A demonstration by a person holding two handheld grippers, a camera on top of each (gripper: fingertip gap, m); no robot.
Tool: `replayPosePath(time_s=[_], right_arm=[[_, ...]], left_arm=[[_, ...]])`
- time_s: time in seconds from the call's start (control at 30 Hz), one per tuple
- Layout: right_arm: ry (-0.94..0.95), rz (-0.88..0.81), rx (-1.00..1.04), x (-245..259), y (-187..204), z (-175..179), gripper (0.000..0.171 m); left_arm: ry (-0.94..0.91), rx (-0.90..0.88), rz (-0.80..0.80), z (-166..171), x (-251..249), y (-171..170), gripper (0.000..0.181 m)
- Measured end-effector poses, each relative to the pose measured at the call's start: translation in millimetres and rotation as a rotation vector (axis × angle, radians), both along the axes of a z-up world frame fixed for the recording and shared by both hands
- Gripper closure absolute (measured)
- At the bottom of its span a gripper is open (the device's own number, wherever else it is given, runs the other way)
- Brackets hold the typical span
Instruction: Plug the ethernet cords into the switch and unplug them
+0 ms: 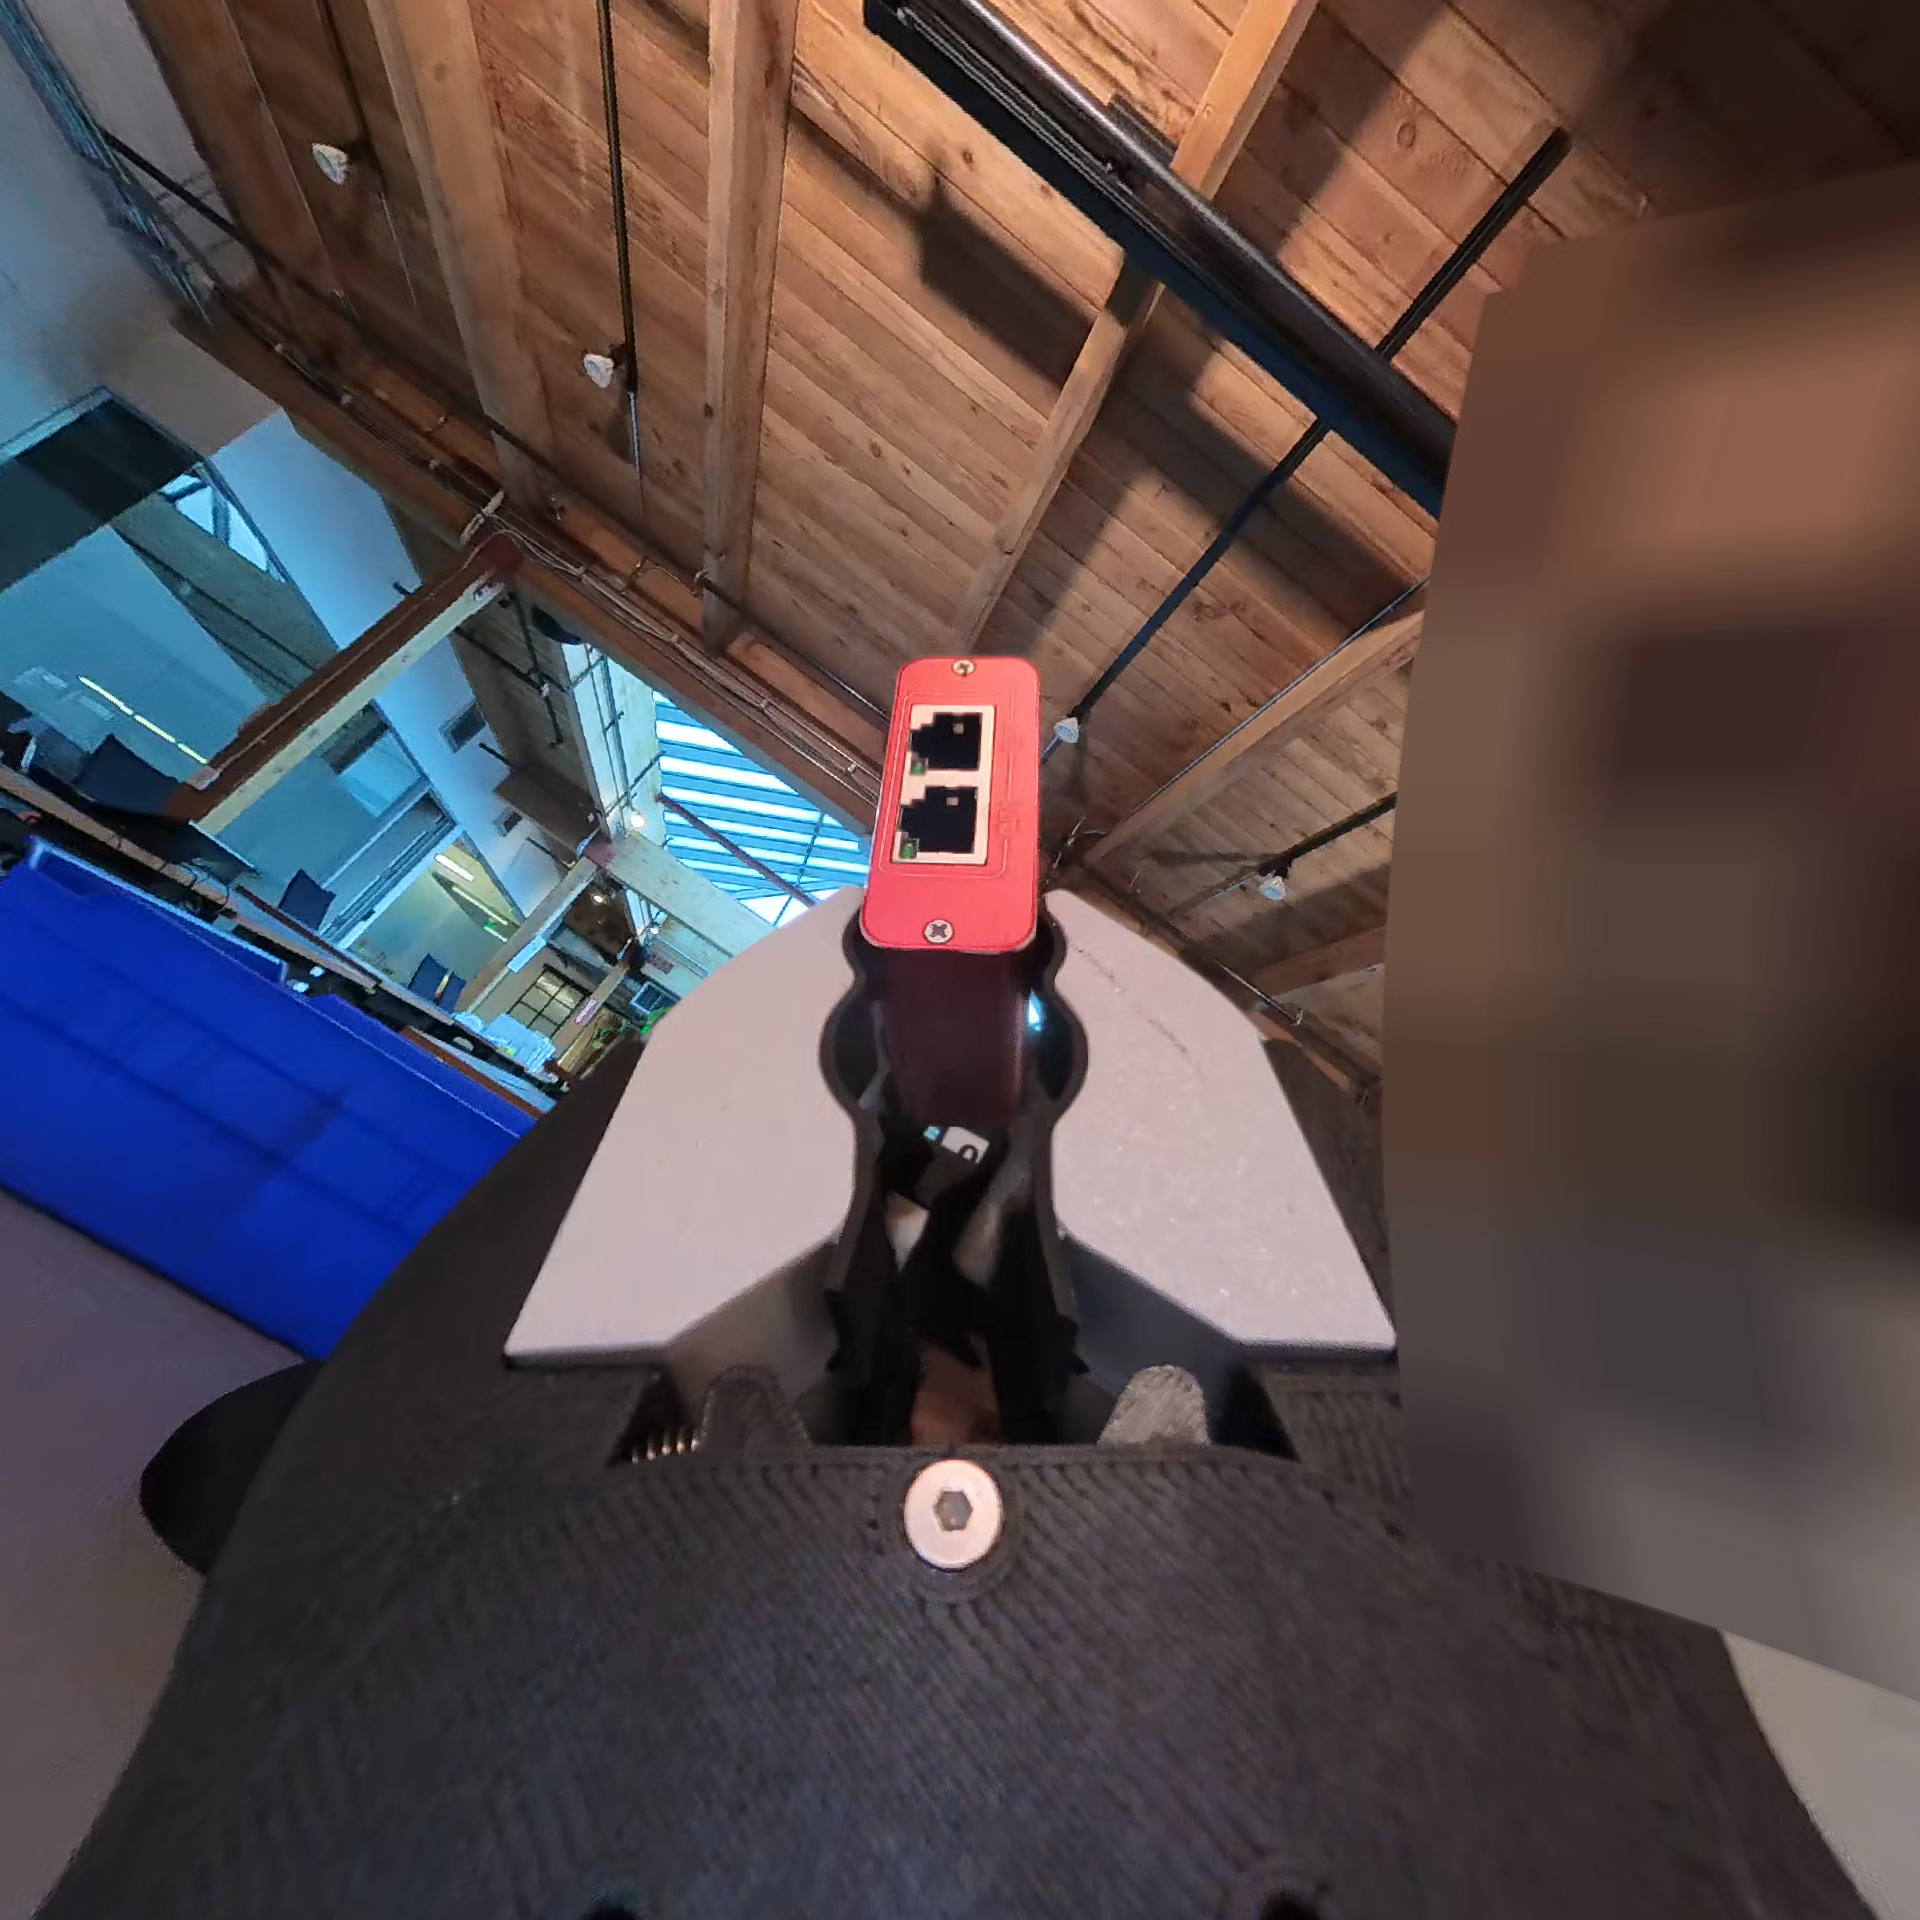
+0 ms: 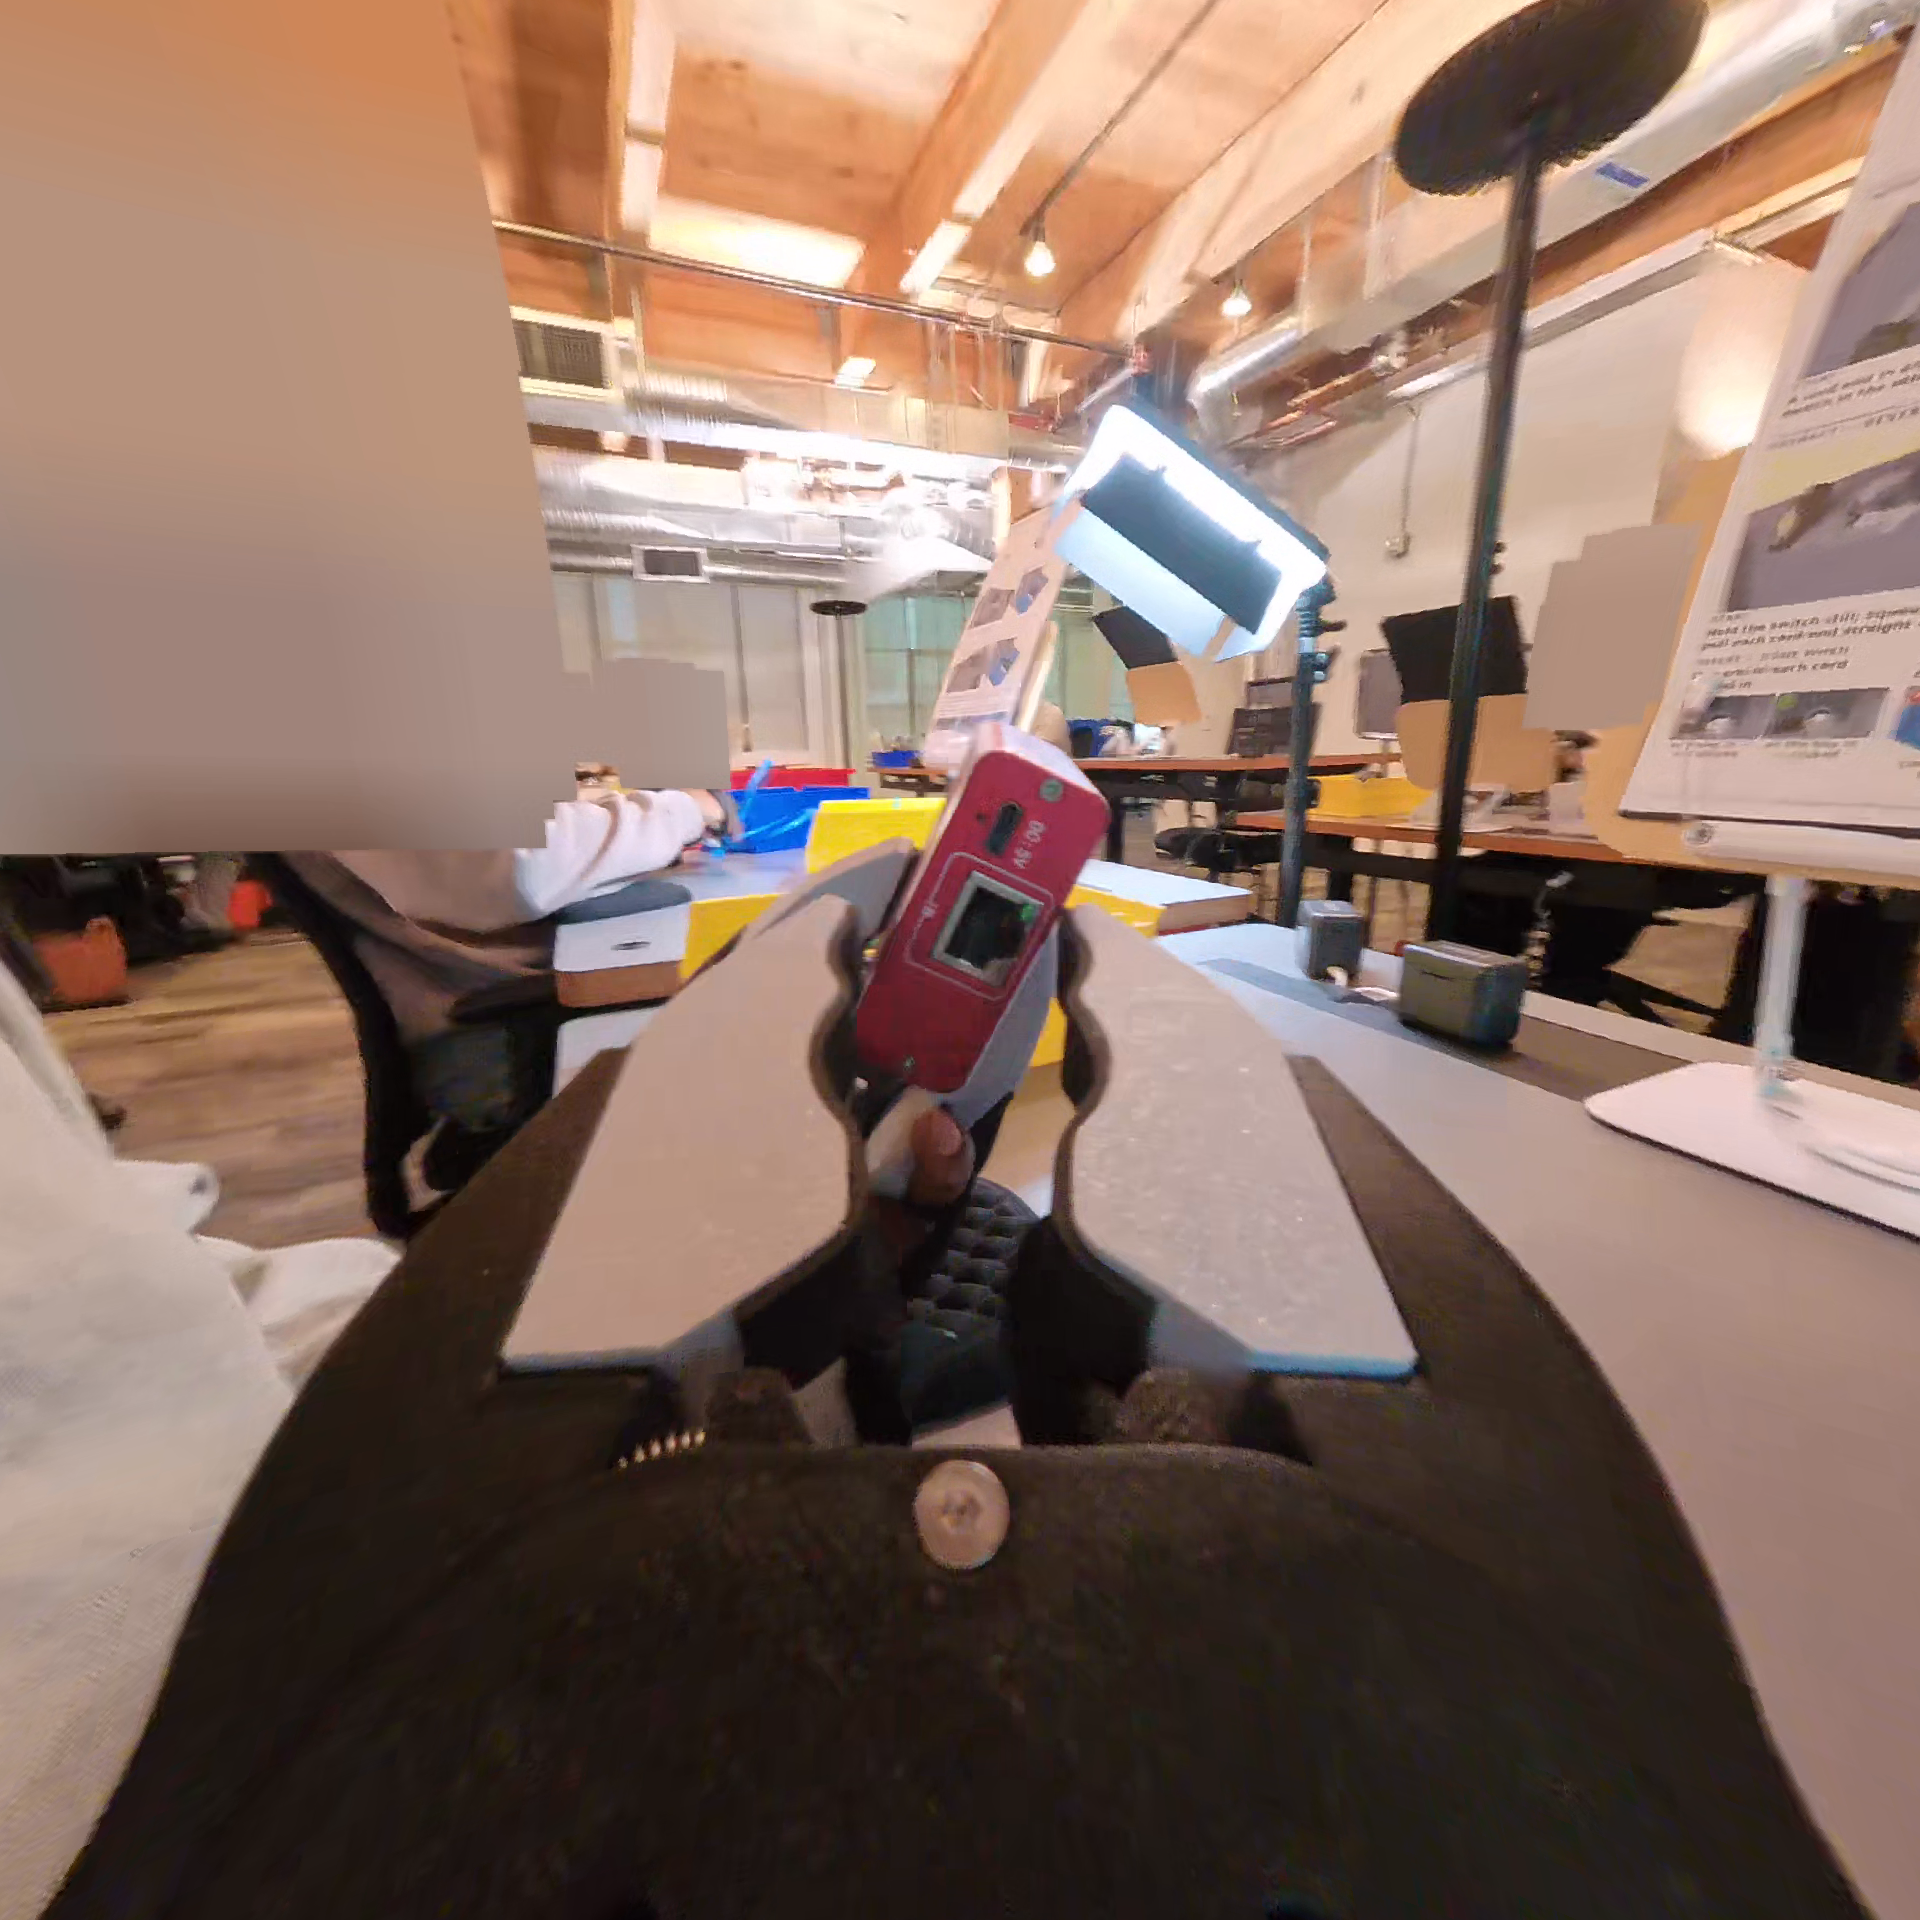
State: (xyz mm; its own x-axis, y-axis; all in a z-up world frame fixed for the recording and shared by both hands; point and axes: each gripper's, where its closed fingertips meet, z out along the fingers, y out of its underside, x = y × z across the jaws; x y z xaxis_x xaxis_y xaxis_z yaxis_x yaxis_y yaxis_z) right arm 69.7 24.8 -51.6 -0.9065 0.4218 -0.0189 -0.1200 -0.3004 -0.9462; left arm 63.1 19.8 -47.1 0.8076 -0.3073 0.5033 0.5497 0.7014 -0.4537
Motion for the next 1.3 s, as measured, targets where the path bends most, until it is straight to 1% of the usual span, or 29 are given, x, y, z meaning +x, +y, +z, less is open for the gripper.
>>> replayPosePath(time_s=[0.07,0.1,0.17,0.2,0.23,0.3,0.37,0.4,0.47,0.5,0.53,0.6,0.67,0.7,0.73,0.77,0.8,0.83,0.9,0.97,1.03,1.1,1.27,1.3], right_arm=[[0.021,-0.008,0.035,1.5,3.6,-2.5,0.138],[0.025,0.000,0.066,2.6,5.9,-4.6,0.139],[0.074,0.007,0.155,6.4,11.4,-8.5,0.142],[0.114,0.010,0.208,10.0,14.4,-9.9,0.143],[0.152,0.016,0.274,14.1,16.7,-13.0,0.144],[0.212,0.007,0.426,18.3,20.4,-23.9,0.145],[0.253,0.007,0.564,20.4,21.3,-38.0,0.145],[0.268,0.024,0.601,22.9,20.0,-42.9,0.145],[0.283,0.080,0.616,29.8,15.1,-48.5,0.145],[0.289,0.110,0.615,33.3,12.4,-50.4,0.145],[0.295,0.136,0.616,36.6,9.9,-52.1,0.145],[0.312,0.155,0.618,39.7,7.1,-52.6,0.145],[0.311,0.087,0.558,31.3,10.4,-41.4,0.145],[0.293,0.015,0.495,22.0,14.7,-31.2,0.140],[0.274,-0.056,0.425,12.8,20.2,-20.6,0.137],[0.253,-0.102,0.358,7.2,24.7,-11.5,0.127],[0.216,-0.129,0.307,2.9,26.9,-5.5,0.112],[0.158,-0.137,0.287,-0.4,25.9,-4.4,0.101],[0.036,-0.128,0.314,-4.9,16.6,-11.3,0.076],[-0.010,-0.118,0.351,-4.2,5.4,-17.3,0.066],[0.005,-0.131,0.367,-3.4,-1.0,-18.5,0.071],[0.012,-0.156,0.397,-5.5,-2.3,-21.7,0.077],[-0.037,-0.207,0.492,-12.7,1.4,-35.0,0.089],[-0.046,-0.221,0.502,-14.0,3.9,-36.2,0.096]], left_arm=[[0.031,-0.026,-0.004,-1.3,2.8,3.2,0.154],[0.061,-0.074,-0.020,-3.3,4.6,6.6,0.153],[0.151,-0.251,-0.062,-13.5,7.8,12.8,0.148],[0.210,-0.375,-0.049,-21.9,7.0,13.6,0.137],[0.289,-0.503,-0.019,-30.0,7.8,12.2,0.130],[0.521,-0.753,0.073,-45.5,15.8,6.5,0.125],[0.748,-1.014,0.237,-64.3,14.0,1.6,0.122],[0.837,-1.105,0.300,-71.3,13.3,1.3,0.122],[0.951,-1.216,0.363,-83.1,14.5,7.0,0.122],[0.989,-1.224,0.390,-84.8,15.6,12.1,0.123],[1.024,-1.204,0.405,-84.6,18.6,17.5,0.127],[1.067,-1.156,0.408,-83.2,25.1,25.8,0.143],[1.041,-1.130,0.465,-75.9,20.2,26.5,0.145],[1.011,-1.104,0.529,-67.8,15.5,25.0,0.151],[0.971,-1.088,0.627,-58.6,7.3,21.9,0.154],[0.936,-1.089,0.757,-50.2,-4.1,16.4,0.154],[0.908,-1.095,0.904,-42.0,-15.1,9.1,0.154],[0.912,-1.103,1.016,-37.2,-20.4,4.1,0.154],[0.923,-1.117,1.132,-34.2,-22.6,2.3,0.154],[0.966,-1.159,1.206,-36.3,-23.2,4.5,0.155],[1.059,-1.228,1.285,-40.2,-23.9,7.2,0.154],[1.131,-1.258,1.289,-46.1,-20.7,13.0,0.154],[1.190,-1.275,1.325,-49.2,-16.6,18.5,0.154],[1.205,-1.278,1.330,-50.2,-15.6,19.6,0.154]])
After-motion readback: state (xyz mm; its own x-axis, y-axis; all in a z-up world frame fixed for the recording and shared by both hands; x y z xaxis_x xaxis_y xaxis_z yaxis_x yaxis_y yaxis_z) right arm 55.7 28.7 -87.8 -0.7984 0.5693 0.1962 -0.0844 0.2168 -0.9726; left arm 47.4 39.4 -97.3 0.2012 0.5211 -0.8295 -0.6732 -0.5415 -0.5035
